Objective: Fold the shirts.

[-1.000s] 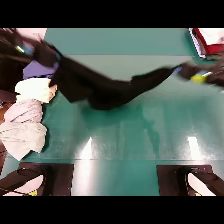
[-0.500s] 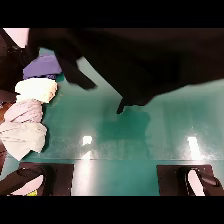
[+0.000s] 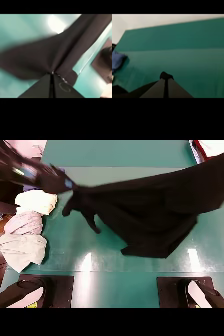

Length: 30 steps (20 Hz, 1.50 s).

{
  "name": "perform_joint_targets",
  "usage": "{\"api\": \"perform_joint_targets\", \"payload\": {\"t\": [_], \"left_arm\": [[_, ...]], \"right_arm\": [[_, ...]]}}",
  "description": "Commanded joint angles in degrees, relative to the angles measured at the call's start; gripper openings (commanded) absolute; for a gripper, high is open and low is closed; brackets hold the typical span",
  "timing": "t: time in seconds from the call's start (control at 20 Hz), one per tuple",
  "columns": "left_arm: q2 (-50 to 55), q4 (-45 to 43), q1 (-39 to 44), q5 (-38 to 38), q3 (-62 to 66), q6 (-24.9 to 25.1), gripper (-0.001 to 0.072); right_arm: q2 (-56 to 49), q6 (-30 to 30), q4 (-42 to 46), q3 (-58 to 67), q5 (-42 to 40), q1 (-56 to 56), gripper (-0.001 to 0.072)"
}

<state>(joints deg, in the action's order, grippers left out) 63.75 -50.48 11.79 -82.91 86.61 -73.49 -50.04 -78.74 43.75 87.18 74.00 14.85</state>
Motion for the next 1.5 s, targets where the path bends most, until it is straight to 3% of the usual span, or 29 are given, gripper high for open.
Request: {"api": "perform_joint_targets", "payload": {"t": [0.0, 0.2, 0.25, 0.3, 0.35, 0.45, 0.6, 0.75, 0.9, 1.2, 1.3, 1.45], "left_arm": [[3.15, -10.51, -0.07, 8.28, -16.65, 0.44, 0.0025], [13.31, -13.57, -3.13, 18.56, -17.92, -1.77, 0.0029], [14.84, -13.31, -4.17, 20.48, -17.05, -1.99, 0.0194], [16.09, -13.29, -5.31, 21.75, -15.74, -3.56, 0.0494], [16.76, -13.35, -6.54, 22.08, -14.14, -4.26, 0.0599], [16.76, -13.35, -9.35, 20.48, -10.86, -4.26, 0.0599], [16.52, -13.33, -14.93, 9.79, -5.31, -4.22, 0.0599], [14.1, -13.35, -17.29, 4.79, -10.91, -4.07, 0.0599], [9.29, -10.19, -16.02, 10.47, -24.92, -3.58, 0.0599], [6.01, -5.07, -6.6, 24.11, -43.36, 6.12, 0.0601], [6.01, -5.66, -4.31, 29.81, -45.0, 6.21, 0.0601], [6.01, -7.04, -4.28, 34.1, -45.07, 2.29, 0.0601]], "right_arm": [[-9.18, -0.87, -0.22, -8.76, 3.32, -4.48, 0.0012], [-18.1, -0.68, -0.17, -17.14, -5.55, -10.62, 0.0012], [-20.09, -0.68, -0.24, -17.29, -6.97, -11.54, 0.0012], [-21.84, -0.68, -0.22, -16.76, -7.5, -12.28, 0.0012], [-23.58, -0.68, -0.22, -15.56, -7.5, -12.79, 0.0012], [-25.75, -0.68, -0.2, -12.66, -6.95, -13.0, 0.0012], [-26.25, -0.68, -0.09, -9.18, -6.62, -12.83, 0.0012], [-25.88, -0.63, -0.07, -7.52, -4.83, -12.17, 0.0012], [-23.85, 0.55, 0.0, -10.14, -5.44, -12.13, 0.0012], [-19.23, 0.79, -0.02, -17.14, -7.65, -12.13, 0.0013], [-18.05, 0.79, -0.09, -18.34, -7.67, -12.13, 0.0012], [-16.26, 0.79, -0.04, -19.67, -8.28, -12.13, 0.0013]]}}
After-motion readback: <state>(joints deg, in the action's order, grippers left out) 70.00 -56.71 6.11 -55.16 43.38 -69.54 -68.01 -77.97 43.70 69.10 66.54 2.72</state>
